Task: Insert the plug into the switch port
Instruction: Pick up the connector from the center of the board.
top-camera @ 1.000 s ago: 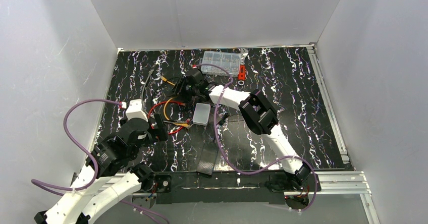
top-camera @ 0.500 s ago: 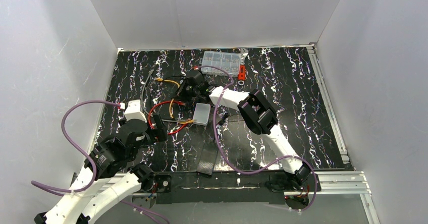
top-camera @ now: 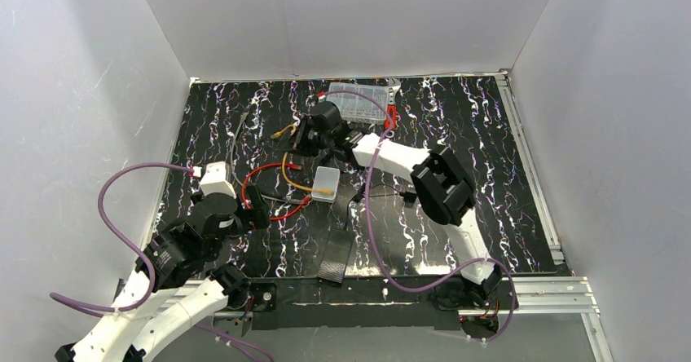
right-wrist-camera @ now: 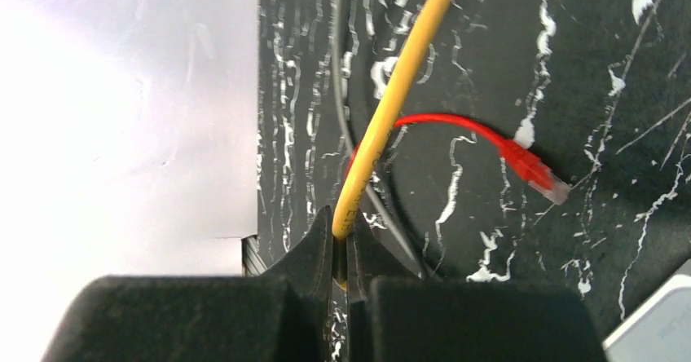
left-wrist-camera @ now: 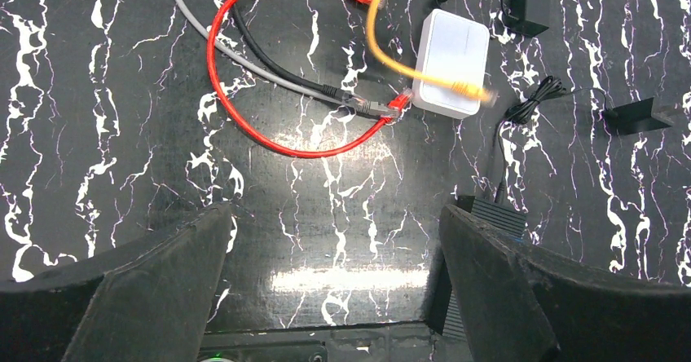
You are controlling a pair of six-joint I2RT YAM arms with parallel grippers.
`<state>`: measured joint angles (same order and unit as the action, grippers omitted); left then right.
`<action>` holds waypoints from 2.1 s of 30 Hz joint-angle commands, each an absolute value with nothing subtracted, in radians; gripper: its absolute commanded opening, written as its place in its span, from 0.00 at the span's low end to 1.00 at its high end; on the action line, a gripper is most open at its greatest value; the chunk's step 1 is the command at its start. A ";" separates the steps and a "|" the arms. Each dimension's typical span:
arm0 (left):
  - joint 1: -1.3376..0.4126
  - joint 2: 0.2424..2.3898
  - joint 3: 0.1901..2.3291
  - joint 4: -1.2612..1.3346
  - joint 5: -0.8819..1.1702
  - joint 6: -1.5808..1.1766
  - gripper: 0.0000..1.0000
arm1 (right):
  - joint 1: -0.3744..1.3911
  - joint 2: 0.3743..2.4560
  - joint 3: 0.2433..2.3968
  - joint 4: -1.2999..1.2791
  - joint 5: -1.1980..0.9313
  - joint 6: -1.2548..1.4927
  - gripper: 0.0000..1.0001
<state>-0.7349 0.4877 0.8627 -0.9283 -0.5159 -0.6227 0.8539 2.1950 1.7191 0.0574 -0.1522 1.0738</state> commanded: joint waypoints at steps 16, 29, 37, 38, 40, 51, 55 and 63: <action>-0.728 0.566 0.943 -0.861 -0.463 -0.625 1.00 | 0.857 1.726 1.428 -0.109 -0.195 0.547 0.01; -0.729 0.610 0.897 -0.604 -0.229 -0.506 1.00 | 0.844 1.145 1.004 -0.194 -0.386 0.367 0.01; -0.728 0.633 0.871 -0.461 -0.056 -0.453 0.99 | 0.844 0.799 0.856 -0.304 -0.427 0.283 0.01; -0.729 0.633 0.871 -0.446 -0.032 -0.447 0.99 | 0.843 0.768 0.854 -0.325 -0.434 0.268 0.01; -0.728 0.634 0.873 -0.423 0.010 -0.441 1.00 | 0.844 0.710 0.856 -0.368 -0.456 0.242 0.01; -0.729 0.641 0.885 -0.313 0.318 -0.450 0.99 | 0.844 0.575 0.957 -0.482 -0.591 0.179 0.01; -0.730 0.610 0.874 -0.278 0.407 -0.431 1.00 | 0.844 0.583 1.004 -0.511 -0.593 0.197 0.01; -0.730 0.589 0.897 -0.330 0.493 -0.319 1.00 | 0.844 0.667 1.101 -0.557 -0.566 0.316 0.01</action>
<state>-0.7349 0.5946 0.8742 -0.3152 0.4208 -0.3963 0.8501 0.6191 1.0253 -0.5403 -0.5749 0.2461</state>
